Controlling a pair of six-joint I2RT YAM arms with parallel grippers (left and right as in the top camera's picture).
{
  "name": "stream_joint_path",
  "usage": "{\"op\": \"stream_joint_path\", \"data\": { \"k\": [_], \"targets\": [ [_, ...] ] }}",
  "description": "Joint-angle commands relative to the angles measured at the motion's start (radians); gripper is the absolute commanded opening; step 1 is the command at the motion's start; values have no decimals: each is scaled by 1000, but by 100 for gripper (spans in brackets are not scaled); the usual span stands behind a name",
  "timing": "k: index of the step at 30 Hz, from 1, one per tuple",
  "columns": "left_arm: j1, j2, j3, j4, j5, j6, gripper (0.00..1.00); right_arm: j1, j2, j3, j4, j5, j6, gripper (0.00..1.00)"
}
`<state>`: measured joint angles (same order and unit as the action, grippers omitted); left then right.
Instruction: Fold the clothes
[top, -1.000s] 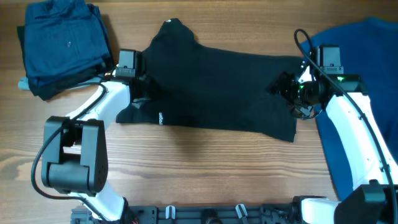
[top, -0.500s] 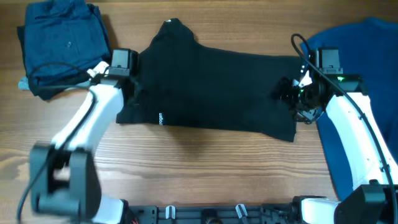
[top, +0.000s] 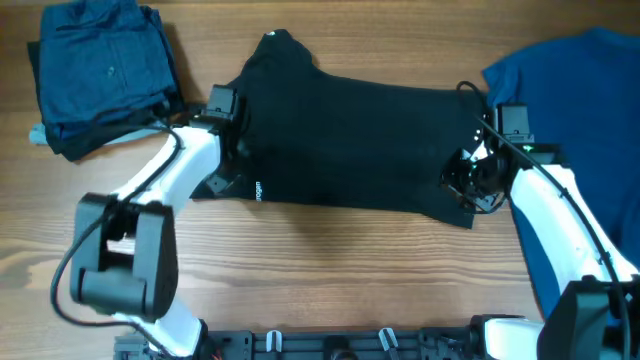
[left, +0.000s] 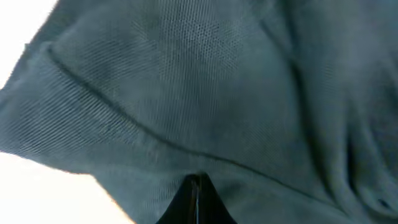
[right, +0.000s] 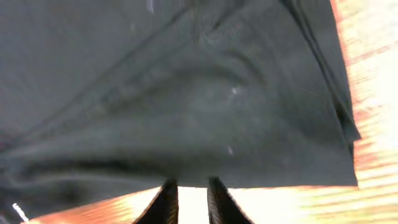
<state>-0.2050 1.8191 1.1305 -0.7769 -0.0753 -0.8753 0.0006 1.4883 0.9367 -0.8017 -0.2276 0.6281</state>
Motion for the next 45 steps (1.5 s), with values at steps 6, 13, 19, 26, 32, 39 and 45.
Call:
{"op": "stream_joint_path", "data": {
  "k": [6, 13, 19, 26, 32, 39, 45],
  "targets": [
    [0, 36, -8, 4, -11, 34, 4, 3, 211, -15, 136, 18, 35, 4],
    [37, 37, -8, -68, -58, 35, 4, 1, 341, -15, 193, 75, 107, 5],
    [156, 37, -8, -133, -102, 35, 4, -11, 341, -15, 212, 103, 108, 6],
    [280, 37, -8, -150, -102, 55, 4, -15, 341, -15, 234, 154, 108, 10],
    [358, 36, -8, -158, -109, 57, 4, -26, 341, -11, 225, 230, 134, 10],
    [391, -72, 11, -213, -126, 57, 4, -74, 341, 111, 68, 326, 71, 10],
    [245, -300, 16, -210, -58, 87, 4, -69, 341, 320, -82, 309, -9, 18]
  ]
}}
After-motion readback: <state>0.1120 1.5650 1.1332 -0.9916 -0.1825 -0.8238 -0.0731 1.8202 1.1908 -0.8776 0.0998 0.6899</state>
